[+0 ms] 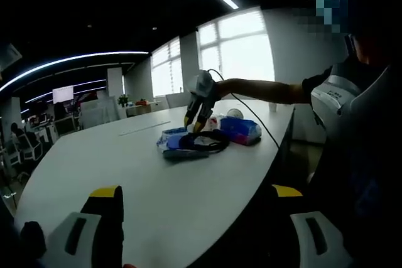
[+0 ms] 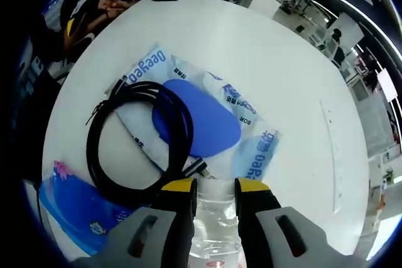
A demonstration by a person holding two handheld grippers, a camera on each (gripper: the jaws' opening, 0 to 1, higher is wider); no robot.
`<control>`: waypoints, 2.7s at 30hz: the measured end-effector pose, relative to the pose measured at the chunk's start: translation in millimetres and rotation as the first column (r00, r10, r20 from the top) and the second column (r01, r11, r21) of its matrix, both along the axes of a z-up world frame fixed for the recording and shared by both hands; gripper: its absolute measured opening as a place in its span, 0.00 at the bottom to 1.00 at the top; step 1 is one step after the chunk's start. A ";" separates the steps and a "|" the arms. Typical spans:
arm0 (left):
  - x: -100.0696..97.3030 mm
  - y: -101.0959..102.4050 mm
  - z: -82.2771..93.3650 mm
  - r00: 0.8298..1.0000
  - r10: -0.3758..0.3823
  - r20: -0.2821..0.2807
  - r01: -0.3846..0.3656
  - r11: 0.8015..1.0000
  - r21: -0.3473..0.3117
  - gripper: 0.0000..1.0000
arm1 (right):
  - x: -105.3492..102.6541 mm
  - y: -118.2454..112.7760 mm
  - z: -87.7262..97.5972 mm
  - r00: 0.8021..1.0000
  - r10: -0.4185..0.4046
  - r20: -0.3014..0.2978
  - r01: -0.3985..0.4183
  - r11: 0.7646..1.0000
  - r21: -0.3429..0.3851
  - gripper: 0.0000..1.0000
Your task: Arrange the tabletop items into an orderly group along one side of the table until the central work area is clear of visible clutter.
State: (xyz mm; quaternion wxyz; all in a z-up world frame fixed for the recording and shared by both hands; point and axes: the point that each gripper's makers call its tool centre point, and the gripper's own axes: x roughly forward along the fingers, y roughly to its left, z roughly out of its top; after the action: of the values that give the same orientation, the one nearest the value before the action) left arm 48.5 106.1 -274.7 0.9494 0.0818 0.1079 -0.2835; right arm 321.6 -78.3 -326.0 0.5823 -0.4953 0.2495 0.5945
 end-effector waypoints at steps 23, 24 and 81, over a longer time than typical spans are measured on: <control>-2.5 -2.2 0.8 1.000 -0.009 0.000 0.009 1.000 0.005 0.94 | -10.0 -4.2 15.3 0.999 0.014 -0.031 -0.013 0.999 0.049 0.20; -2.4 -2.7 0.9 1.000 -0.010 0.000 0.010 1.000 0.007 0.94 | -10.2 -4.7 16.3 0.999 0.013 -0.030 -0.012 0.999 0.052 0.20; 2.4 -14.2 7.6 0.999 -0.045 0.010 0.045 0.999 0.019 0.94 | 12.9 -106.2 139.6 0.979 -0.174 -0.107 0.204 0.792 0.576 0.19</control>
State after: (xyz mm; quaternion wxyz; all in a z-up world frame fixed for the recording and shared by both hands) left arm 50.9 91.9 -267.1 0.9425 0.0946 0.1039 -0.3032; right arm 334.5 -184.6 -186.4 0.7564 -0.2507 0.1169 0.5928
